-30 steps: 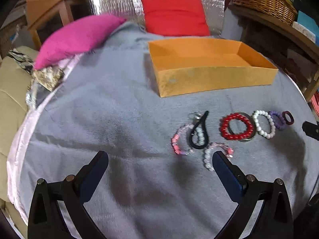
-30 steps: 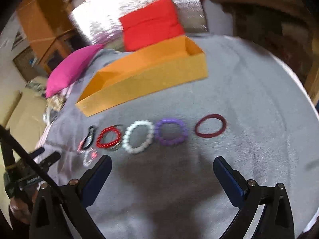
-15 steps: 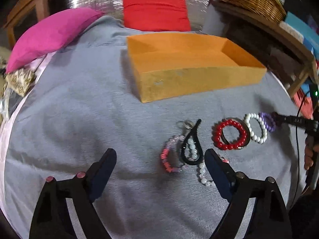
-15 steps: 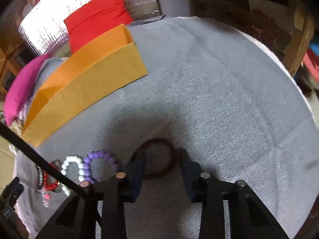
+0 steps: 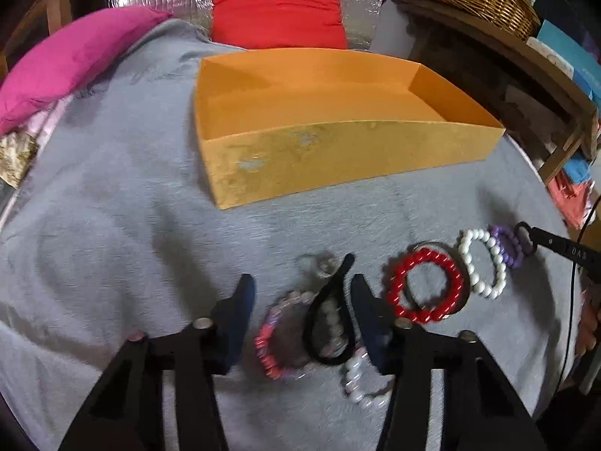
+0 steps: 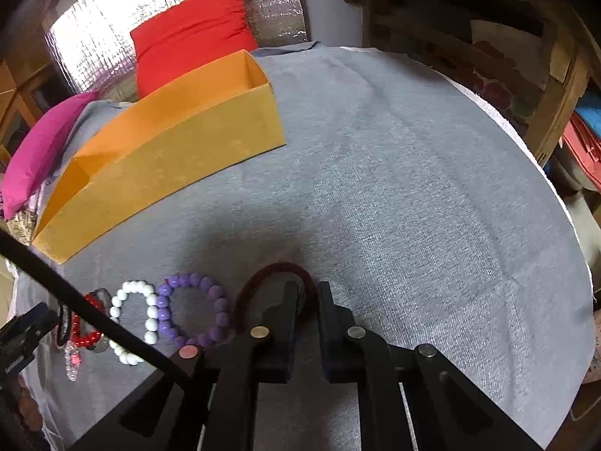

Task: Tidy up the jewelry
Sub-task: 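Grasp the black cord loop with the left gripper while the right gripper grasps the maroon ring, then carry the black cord loop and maroon ring with both grippers over the orange box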

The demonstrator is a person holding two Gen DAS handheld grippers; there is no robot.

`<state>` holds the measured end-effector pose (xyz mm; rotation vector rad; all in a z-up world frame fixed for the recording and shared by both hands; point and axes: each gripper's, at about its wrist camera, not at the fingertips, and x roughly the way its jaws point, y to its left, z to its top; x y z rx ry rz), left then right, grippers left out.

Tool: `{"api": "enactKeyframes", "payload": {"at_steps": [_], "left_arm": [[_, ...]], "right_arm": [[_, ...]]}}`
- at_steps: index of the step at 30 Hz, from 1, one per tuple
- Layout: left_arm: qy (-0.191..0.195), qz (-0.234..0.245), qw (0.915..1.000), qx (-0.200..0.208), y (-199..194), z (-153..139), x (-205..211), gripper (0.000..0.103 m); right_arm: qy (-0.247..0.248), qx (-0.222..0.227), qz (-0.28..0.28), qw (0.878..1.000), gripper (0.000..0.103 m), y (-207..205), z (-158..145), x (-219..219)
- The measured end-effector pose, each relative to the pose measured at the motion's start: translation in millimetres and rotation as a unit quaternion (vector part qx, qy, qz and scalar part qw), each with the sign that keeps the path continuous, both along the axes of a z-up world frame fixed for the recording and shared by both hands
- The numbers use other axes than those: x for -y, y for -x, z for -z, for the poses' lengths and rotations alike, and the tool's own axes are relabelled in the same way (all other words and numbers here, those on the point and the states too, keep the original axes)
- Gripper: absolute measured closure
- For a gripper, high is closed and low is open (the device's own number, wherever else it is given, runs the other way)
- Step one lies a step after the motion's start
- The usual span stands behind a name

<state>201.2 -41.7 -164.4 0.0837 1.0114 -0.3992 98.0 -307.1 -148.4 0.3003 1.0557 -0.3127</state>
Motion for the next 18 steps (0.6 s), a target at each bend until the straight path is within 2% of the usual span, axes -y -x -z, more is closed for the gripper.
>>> {"api": "enactKeyframes", "payload": {"at_steps": [3, 5, 10, 13, 18], "left_arm": [[0.007, 0.000, 0.9999, -0.011, -2.8, 5.2, 7.2, 0.063], [0.013, 0.002, 0.9997, -0.020, -5.4, 8.9, 10.9, 0.074], [0.023, -0.001, 0.9993, -0.031, -10.6, 12.4, 11.8, 0.091], [0.034, -0.003, 0.9987, -0.038, -10.2, 13.2, 9.1, 0.094], [0.057, -0.001, 0.9982, -0.019, -1.5, 0.9, -4.0, 0.095]], "right_arm": [[-0.005, 0.016, 0.005, 1.000, 0.092, 8.3, -9.3, 0.8], [-0.011, 0.024, 0.004, 1.000, 0.092, 11.1, -12.6, -1.2], [-0.022, 0.033, -0.003, 0.999, 0.092, 10.9, -19.6, -10.9], [-0.025, 0.038, -0.007, 0.999, 0.092, 10.0, -20.9, -16.4], [-0.035, 0.050, -0.018, 0.998, 0.092, 4.3, -23.4, -18.0]]}}
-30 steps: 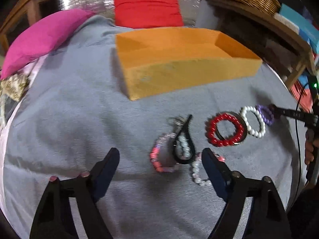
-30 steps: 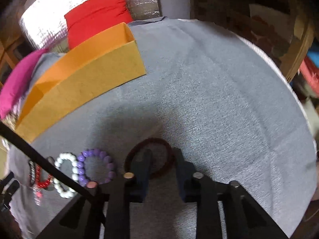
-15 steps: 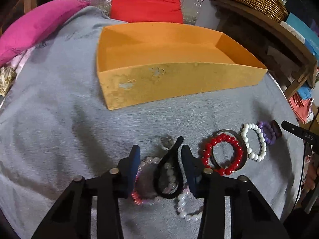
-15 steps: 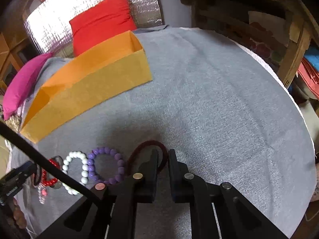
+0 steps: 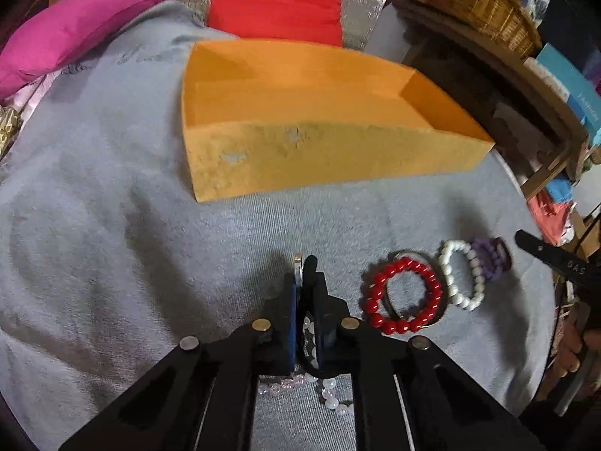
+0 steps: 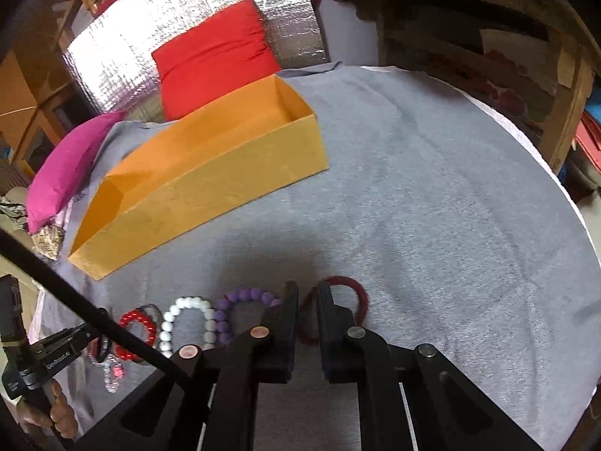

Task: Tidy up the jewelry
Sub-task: 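Carry the black cord loop and maroon ring with both grippers over the orange box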

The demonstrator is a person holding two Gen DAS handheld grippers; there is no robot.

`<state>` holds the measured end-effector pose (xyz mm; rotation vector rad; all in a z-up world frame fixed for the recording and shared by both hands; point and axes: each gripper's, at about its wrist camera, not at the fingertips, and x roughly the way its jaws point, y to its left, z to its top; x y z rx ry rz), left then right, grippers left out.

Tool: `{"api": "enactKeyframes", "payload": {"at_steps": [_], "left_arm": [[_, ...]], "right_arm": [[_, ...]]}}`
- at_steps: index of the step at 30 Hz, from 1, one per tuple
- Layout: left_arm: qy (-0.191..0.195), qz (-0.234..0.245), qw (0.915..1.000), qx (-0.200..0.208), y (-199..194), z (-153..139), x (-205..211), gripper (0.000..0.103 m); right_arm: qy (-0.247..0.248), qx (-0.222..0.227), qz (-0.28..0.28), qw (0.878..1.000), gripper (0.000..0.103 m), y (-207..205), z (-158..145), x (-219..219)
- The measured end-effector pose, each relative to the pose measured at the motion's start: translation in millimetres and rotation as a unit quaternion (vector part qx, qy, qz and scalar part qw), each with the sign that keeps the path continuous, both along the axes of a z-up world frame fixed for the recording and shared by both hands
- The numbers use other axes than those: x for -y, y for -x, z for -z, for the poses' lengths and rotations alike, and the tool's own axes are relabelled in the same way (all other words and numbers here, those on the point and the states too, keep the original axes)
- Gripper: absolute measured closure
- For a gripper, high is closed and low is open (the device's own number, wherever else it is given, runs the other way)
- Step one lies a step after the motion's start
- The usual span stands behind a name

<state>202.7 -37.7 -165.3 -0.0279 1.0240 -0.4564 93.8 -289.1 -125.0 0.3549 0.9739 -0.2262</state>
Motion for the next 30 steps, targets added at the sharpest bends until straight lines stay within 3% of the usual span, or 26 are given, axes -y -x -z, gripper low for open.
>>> {"api": "enactKeyframes", "payload": {"at_steps": [5, 9, 14, 16, 24, 30], "left_arm": [[0.059, 0.002, 0.9972, 0.046, 6.1, -36.9, -12.3, 0.095], [0.093, -0.008, 0.9901, 0.104, -1.1, -71.3, -14.9, 0.095], [0.088, -0.040, 0.9847, 0.145, -33.2, -90.0, -8.0, 0.095], [0.095, -0.049, 0.9843, 0.140, -46.3, -88.1, -4.7, 0.095], [0.056, -0.049, 0.9911, 0.110, -79.5, -67.4, 13.5, 0.095], [0.056, -0.045, 0.9923, 0.102, -72.3, -71.3, 11.8, 0.095]], "right_arm": [[-0.070, 0.046, -0.026, 0.996, 0.092, -6.1, -12.0, -8.5], [-0.115, 0.099, -0.047, 0.987, 0.092, -26.6, -28.5, -12.7], [-0.128, 0.150, -0.055, 0.979, 0.092, -60.8, -47.7, -8.1], [-0.134, 0.156, -0.050, 0.977, 0.092, -80.0, -45.8, -3.6], [-0.155, 0.129, -0.031, 0.979, 0.092, -124.5, -13.6, 12.4], [-0.146, 0.100, -0.020, 0.984, 0.091, -117.3, -14.6, 33.0]]}}
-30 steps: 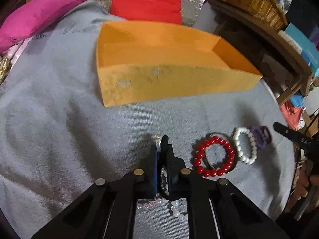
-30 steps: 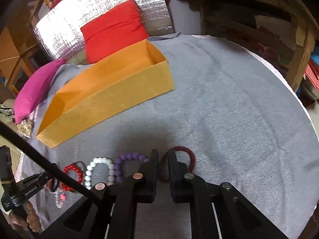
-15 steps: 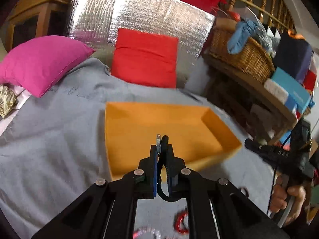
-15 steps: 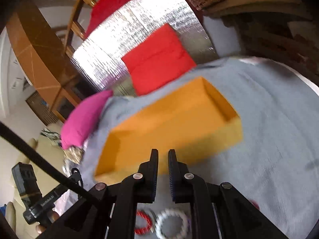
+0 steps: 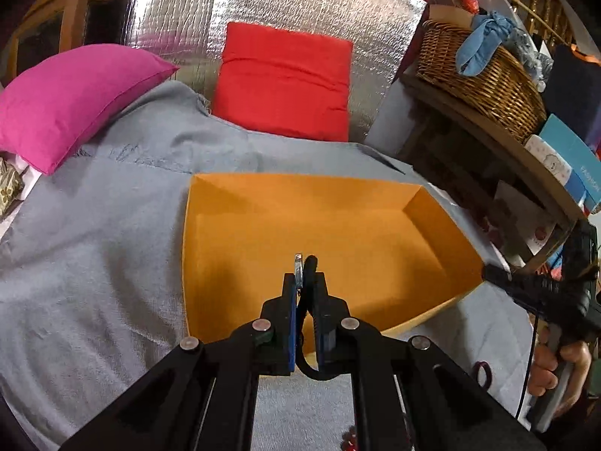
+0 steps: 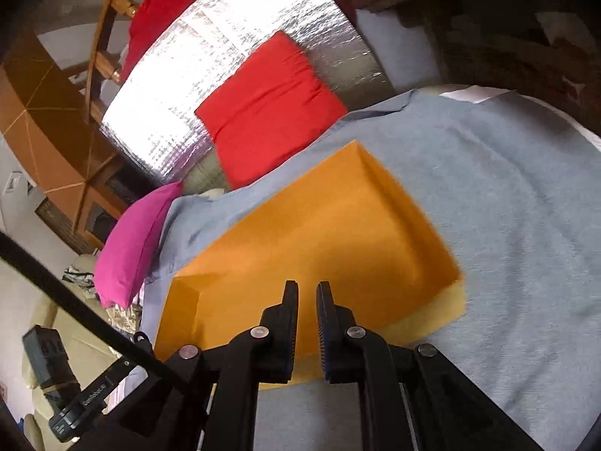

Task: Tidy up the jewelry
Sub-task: 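Carry the black cord loop and maroon ring with both grippers over the orange box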

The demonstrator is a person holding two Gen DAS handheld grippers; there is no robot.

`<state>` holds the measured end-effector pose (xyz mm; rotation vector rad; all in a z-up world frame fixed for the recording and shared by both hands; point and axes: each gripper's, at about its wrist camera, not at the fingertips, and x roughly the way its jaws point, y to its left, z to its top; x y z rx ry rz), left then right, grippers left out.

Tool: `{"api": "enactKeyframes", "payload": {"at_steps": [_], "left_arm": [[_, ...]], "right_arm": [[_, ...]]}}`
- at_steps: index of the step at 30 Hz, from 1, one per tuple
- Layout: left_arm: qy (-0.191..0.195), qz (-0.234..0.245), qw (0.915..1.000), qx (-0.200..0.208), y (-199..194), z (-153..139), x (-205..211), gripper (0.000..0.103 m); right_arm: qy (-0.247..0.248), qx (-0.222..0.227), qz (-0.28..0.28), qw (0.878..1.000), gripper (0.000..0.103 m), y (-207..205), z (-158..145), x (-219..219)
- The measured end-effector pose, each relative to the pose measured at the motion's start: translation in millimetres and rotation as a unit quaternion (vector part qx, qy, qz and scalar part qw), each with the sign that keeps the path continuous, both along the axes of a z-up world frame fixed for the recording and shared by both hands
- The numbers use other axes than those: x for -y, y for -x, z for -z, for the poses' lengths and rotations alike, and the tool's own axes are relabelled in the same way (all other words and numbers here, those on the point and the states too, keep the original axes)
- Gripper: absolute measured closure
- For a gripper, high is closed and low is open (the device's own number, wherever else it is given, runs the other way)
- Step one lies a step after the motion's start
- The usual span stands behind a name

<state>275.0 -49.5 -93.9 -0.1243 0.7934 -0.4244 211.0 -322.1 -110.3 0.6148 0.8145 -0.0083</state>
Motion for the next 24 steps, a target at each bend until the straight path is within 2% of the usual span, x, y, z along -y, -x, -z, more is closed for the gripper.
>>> {"api": "enactKeyframes", "payload": {"at_steps": [2, 5, 7, 8, 11, 12, 15, 18, 19, 20, 21, 23, 24], "left_arm": [[-0.002, 0.005, 1.0000, 0.002, 7.4, -6.8, 0.3, 0.095], [-0.007, 0.015, 0.9998, -0.007, 23.5, -10.1, 2.6, 0.095], [-0.012, 0.023, 0.9995, -0.017, 36.0, -7.9, 5.4, 0.095], [-0.019, 0.025, 0.9992, -0.023, 42.9, -6.1, 7.2, 0.095], [-0.027, 0.032, 0.9986, -0.032, 62.1, -3.4, 11.2, 0.095], [-0.028, 0.033, 0.9985, -0.033, 66.3, -3.2, 11.8, 0.095], [-0.024, 0.041, 0.9984, -0.029, 78.3, -6.3, 14.6, 0.095], [-0.028, 0.044, 0.9983, -0.026, 83.8, -6.8, 16.4, 0.095], [-0.027, 0.043, 0.9983, -0.027, 83.7, -6.7, 15.3, 0.095], [-0.027, 0.041, 0.9984, -0.028, 83.0, -6.7, 13.8, 0.095], [-0.028, 0.038, 0.9985, -0.028, 82.1, -7.6, 13.1, 0.095], [-0.027, 0.033, 0.9988, -0.024, 80.6, -10.1, 10.2, 0.095], [-0.023, 0.032, 0.9990, -0.023, 80.0, -11.2, 8.4, 0.095]], "right_arm": [[0.046, -0.053, -0.021, 0.997, 0.089, 13.4, -8.9, 6.6], [0.115, -0.099, -0.026, 0.988, 0.077, 42.8, -20.3, 20.9], [0.133, -0.162, -0.043, 0.977, 0.052, 58.4, -12.2, 27.1], [0.133, -0.170, -0.049, 0.975, 0.048, 65.0, -8.9, 27.1], [0.143, -0.195, -0.070, 0.968, 0.048, 84.6, 7.3, 17.2], [0.155, -0.206, -0.077, 0.963, 0.049, 88.6, 15.2, 11.5], [0.168, -0.231, -0.091, 0.954, 0.064, 92.6, 35.6, 0.4], [0.201, -0.226, -0.093, 0.949, 0.068, 97.8, 46.4, -8.9], [0.220, -0.218, -0.098, 0.946, 0.082, 98.4, 46.1, -14.1], [0.229, -0.214, -0.095, 0.945, 0.092, 99.1, 45.0, -16.0], [0.235, -0.214, -0.091, 0.944, 0.097, 100.1, 43.9, -17.1], [0.249, -0.204, -0.076, 0.944, 0.098, 101.7, 37.6, -14.6], [0.243, -0.190, -0.066, 0.949, 0.098, 101.6, 29.9, -10.9]]}}
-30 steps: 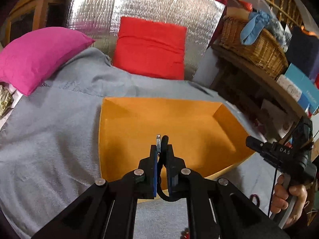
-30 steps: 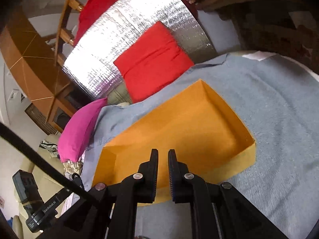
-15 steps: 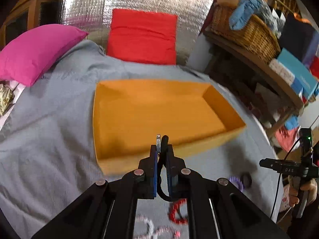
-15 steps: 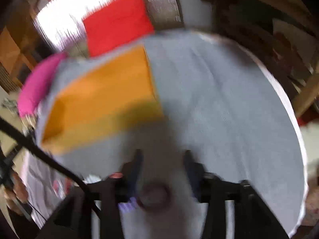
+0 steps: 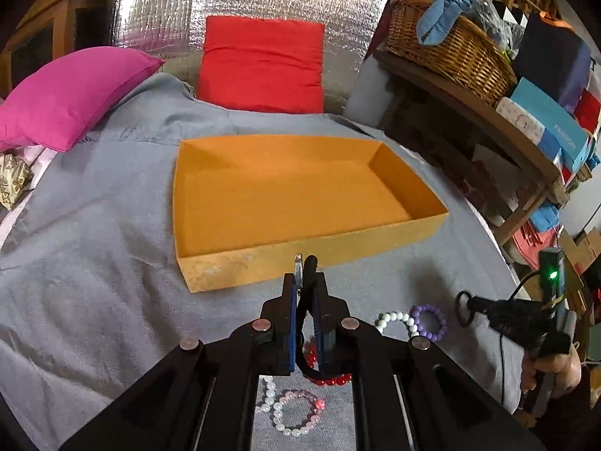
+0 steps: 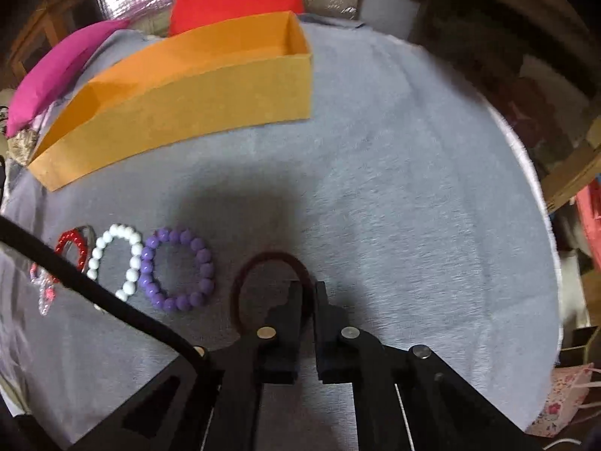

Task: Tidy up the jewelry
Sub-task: 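Carry the black cord loop and maroon ring with both grippers over the orange box, then open the left gripper dropping the black cord while the right gripper releases the maroon ring into the box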

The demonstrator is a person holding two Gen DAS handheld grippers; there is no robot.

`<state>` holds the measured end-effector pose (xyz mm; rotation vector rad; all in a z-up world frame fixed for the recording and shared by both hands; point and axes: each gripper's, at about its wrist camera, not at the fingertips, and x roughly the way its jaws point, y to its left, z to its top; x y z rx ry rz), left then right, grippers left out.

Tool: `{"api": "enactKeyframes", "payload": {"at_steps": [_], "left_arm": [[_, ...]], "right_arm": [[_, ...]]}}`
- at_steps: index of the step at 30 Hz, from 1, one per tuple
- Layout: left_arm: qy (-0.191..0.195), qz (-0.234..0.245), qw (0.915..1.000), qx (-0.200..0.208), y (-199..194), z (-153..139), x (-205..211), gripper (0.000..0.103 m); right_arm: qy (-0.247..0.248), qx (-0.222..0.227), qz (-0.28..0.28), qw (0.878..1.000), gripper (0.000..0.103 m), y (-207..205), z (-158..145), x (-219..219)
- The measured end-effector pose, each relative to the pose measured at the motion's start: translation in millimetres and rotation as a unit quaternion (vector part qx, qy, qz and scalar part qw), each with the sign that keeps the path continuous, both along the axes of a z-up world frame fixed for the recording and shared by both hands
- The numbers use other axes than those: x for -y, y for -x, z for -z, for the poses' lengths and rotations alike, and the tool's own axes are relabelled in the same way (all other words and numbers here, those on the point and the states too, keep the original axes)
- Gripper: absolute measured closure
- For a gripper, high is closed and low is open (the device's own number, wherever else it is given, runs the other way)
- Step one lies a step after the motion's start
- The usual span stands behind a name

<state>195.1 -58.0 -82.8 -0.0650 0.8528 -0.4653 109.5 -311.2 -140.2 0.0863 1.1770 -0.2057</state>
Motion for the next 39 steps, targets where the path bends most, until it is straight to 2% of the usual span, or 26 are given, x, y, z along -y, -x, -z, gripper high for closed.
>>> {"api": "enactKeyframes", "payload": {"at_steps": [4, 8, 11, 13, 15, 18, 22, 23, 24, 25, 26, 27, 30, 31, 34, 39], "left_arm": [[0.010, -0.006, 0.9999, 0.003, -6.0, -2.6, -4.3, 0.095], [0.020, -0.011, 0.9997, -0.001, -17.4, -0.3, -4.7, 0.095], [0.030, -0.020, 0.9993, -0.005, -32.0, 4.4, -3.5, 0.095], [0.033, -0.027, 0.9990, -0.010, -40.8, 8.1, -4.2, 0.095], [0.035, -0.034, 0.9987, -0.012, -50.1, 12.4, -5.6, 0.095], [0.024, -0.047, 0.9985, -0.017, -63.5, 20.2, -7.7, 0.095], [-0.005, -0.071, 0.9969, -0.033, -77.4, 32.4, -8.3, 0.093], [-0.014, -0.077, 0.9962, -0.040, -80.1, 36.1, -8.4, 0.087], [-0.017, -0.079, 0.9958, -0.043, -80.7, 38.0, -8.5, 0.071], [-0.021, -0.083, 0.9953, -0.046, -81.3, 39.2, -9.2, 0.061], [-0.024, -0.090, 0.9948, -0.042, -80.2, 38.4, -10.5, 0.046], [-0.025, -0.094, 0.9947, -0.032, -78.0, 36.3, -12.0, 0.044], [-0.028, -0.094, 0.9951, -0.011, -73.4, 28.7, -14.7, 0.042], [-0.027, -0.095, 0.9951, -0.010, -72.3, 27.6, -16.4, 0.041], [-0.030, -0.103, 0.9941, -0.019, -70.6, 27.8, -22.5, 0.041], [-0.054, -0.108, 0.9925, -0.016, -68.6, 27.2, -26.6, 0.041]], "right_arm": [[-0.028, 0.068, 0.026, 0.997, 0.098, -7.4, -32.8, 9.7], [-0.056, 0.148, 0.045, 0.986, 0.098, -32.2, -62.7, 6.0], [-0.055, 0.194, 0.050, 0.978, 0.098, -60.6, -70.3, -11.6], [-0.063, 0.207, 0.052, 0.975, 0.098, -72.4, -70.7, -13.6], [-0.078, 0.203, 0.053, 0.975, 0.098, -95.1, -61.1, -22.2], [-0.070, 0.181, 0.054, 0.980, 0.098, -130.2, -46.5, -29.2], [-0.069, 0.146, 0.055, 0.985, 0.096, -142.7, -24.5, -29.1], [-0.070, 0.144, 0.057, 0.985, 0.096, -136.6, -24.8, -28.6], [-0.077, 0.142, 0.061, 0.985, 0.095, -136.4, -23.7, -25.3], [-0.084, 0.142, 0.063, 0.984, 0.094, -134.2, -25.9, -23.2], [-0.094, 0.146, 0.067, 0.983, 0.094, -128.1, -29.4, -17.9], [-0.099, 0.151, 0.072, 0.981, 0.091, -124.7, -33.3, -14.0], [-0.118, 0.182, 0.088, 0.972, 0.078, -115.8, -45.7, 1.8], [-0.125, 0.189, 0.092, 0.970, 0.076, -113.5, -47.3, 6.6], [-0.109, 0.194, 0.111, 0.968, 0.076, -109.9, -48.2, 16.7], [-0.088, 0.159, 0.139, 0.973, 0.076, -116.7, -26.9, 39.2]]}}
